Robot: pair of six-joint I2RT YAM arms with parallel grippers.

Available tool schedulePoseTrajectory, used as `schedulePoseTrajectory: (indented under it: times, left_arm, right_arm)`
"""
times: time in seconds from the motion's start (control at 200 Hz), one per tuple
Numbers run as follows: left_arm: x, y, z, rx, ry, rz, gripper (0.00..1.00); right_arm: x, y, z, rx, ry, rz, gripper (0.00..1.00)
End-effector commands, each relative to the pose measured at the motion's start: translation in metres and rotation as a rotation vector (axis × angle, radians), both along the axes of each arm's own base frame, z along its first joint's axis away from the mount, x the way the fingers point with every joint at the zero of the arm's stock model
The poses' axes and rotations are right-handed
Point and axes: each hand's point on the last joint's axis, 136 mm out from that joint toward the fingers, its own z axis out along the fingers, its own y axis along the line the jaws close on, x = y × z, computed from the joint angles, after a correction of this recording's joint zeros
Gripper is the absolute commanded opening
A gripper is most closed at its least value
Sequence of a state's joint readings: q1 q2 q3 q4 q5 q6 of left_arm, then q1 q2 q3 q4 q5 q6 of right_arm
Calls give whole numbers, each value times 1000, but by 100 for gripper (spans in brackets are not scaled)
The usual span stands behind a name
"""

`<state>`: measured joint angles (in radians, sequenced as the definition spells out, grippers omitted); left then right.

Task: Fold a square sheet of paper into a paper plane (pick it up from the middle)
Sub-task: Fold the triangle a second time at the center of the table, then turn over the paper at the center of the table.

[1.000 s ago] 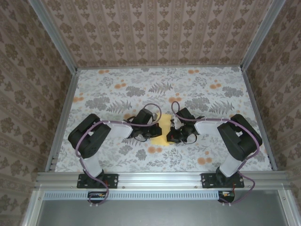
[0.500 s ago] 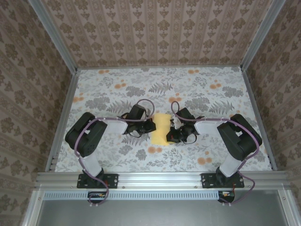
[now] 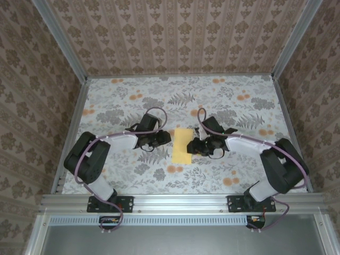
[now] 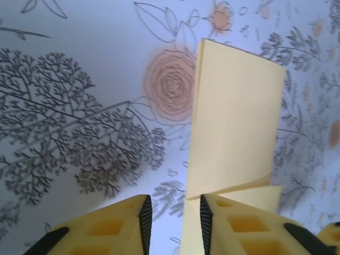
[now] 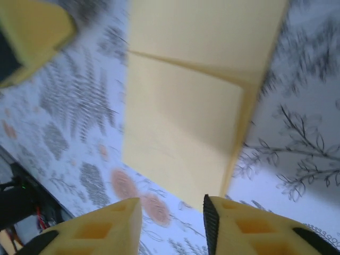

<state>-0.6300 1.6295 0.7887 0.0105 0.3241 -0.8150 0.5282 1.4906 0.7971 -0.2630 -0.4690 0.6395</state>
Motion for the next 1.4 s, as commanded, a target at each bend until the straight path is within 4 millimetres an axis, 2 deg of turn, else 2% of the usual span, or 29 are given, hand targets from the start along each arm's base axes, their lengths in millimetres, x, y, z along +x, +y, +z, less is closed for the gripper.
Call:
schedulePoseTrajectory:
  times: [0.0, 0.1, 0.23, 0.49, 0.865, 1.065, 1.255, 1.395]
  left_arm:
    - [-7, -1, 12, -5, -10, 13, 40]
    - [-14, -4, 14, -39, 1, 38, 49]
    - [-22, -11, 14, -83, 14, 61, 55]
    - [-33, -20, 4, -93, 47, 56, 55]
    - [-34, -22, 0, -88, 56, 54, 55]
    - [-36, -25, -1, -91, 62, 43, 55]
    - [-37, -31, 1, -121, 63, 24, 55]
    - [-38, -39, 4, -158, 62, -3, 55]
  right_arm:
    - [16, -11, 14, -53, -78, -22, 45]
    - [21, -13, 5, -75, -70, -14, 49]
    - [25, -6, -5, -64, -51, 10, 49]
    - [33, 0, -21, -78, -31, 45, 44]
    - [32, -2, -40, -99, 13, 48, 42]
    - [32, 6, -39, -51, 20, 61, 31]
    - [34, 0, -42, -53, 28, 27, 12]
    - [35, -6, -43, -43, 36, -11, 9]
